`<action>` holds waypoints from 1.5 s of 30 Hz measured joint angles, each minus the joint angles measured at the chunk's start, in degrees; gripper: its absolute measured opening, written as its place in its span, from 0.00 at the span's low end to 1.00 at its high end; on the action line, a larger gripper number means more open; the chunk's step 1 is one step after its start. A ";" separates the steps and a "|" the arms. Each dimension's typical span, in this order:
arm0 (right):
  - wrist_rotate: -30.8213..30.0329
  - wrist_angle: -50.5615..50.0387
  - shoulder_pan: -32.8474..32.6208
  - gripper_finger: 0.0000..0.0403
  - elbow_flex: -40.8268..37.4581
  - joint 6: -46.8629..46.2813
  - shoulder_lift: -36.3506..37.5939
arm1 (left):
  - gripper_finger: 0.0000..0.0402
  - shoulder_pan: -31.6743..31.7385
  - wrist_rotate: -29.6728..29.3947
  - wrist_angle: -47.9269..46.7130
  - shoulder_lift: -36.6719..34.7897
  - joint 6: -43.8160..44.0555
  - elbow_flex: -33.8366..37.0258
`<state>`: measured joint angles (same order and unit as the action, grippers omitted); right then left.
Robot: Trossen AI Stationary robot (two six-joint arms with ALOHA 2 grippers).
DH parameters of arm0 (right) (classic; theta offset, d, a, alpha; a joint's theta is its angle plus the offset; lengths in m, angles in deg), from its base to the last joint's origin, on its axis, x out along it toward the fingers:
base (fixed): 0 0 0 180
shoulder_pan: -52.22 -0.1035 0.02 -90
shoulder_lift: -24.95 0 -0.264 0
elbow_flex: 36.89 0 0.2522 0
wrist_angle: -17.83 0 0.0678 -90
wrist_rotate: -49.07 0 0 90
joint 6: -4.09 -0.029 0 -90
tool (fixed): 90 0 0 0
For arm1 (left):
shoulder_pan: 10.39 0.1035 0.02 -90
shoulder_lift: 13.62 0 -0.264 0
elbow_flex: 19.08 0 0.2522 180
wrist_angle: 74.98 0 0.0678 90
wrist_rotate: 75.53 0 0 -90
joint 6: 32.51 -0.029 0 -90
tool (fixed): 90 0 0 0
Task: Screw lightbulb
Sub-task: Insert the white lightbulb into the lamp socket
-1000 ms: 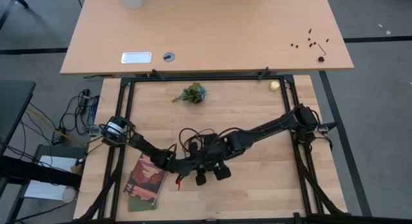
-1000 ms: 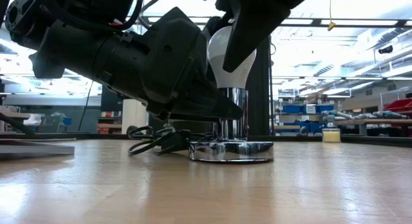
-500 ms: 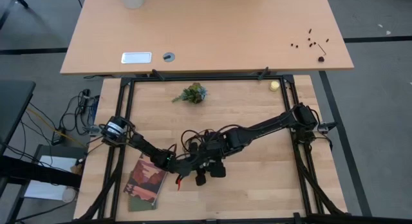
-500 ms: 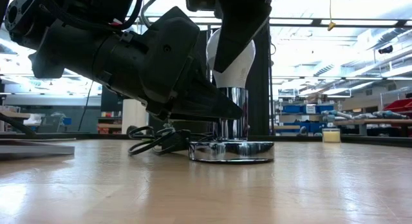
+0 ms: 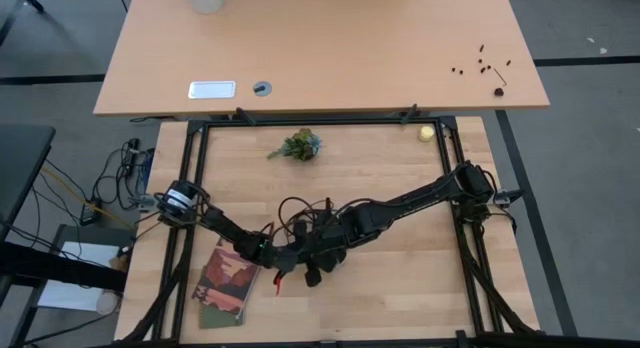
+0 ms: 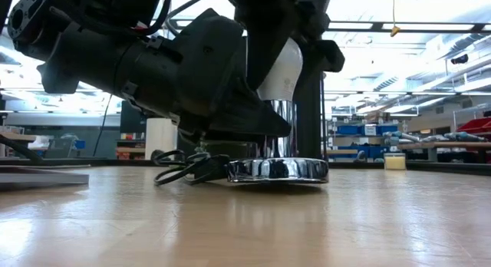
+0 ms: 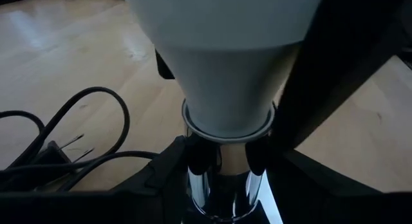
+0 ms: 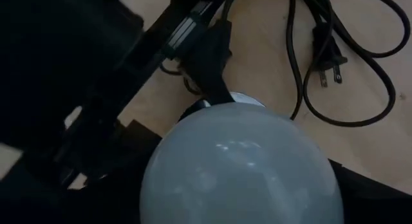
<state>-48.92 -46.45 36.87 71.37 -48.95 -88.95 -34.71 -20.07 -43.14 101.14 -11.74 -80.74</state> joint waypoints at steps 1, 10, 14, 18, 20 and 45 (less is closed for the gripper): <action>-0.08 0.37 0.00 0.68 -0.02 -0.64 0.00 | 0.47 -0.02 0.00 -0.17 0.00 0.00 0.00; 0.49 1.58 0.17 0.79 0.00 6.49 -0.04 | 0.47 -0.16 0.65 -0.96 0.00 -1.05 -0.02; 5.44 1.03 0.68 0.84 0.00 10.42 0.01 | 0.47 -0.61 0.85 -1.56 0.00 -1.03 -0.09; 7.15 0.48 0.90 0.86 0.00 12.43 1.47 | 0.47 -0.63 0.90 -2.11 -0.02 -0.91 -0.11; 5.81 0.64 0.89 0.86 0.00 13.32 3.06 | 0.47 -0.60 0.81 -2.44 -0.07 -0.81 -0.13; -17.50 7.99 -20.35 0.86 -13.79 12.78 9.25 | 0.47 -0.94 4.65 -2.84 -0.11 -4.35 -0.09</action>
<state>-66.42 -38.47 16.52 57.58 -36.17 -79.71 -35.65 -15.43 -45.98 101.03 -16.09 -80.83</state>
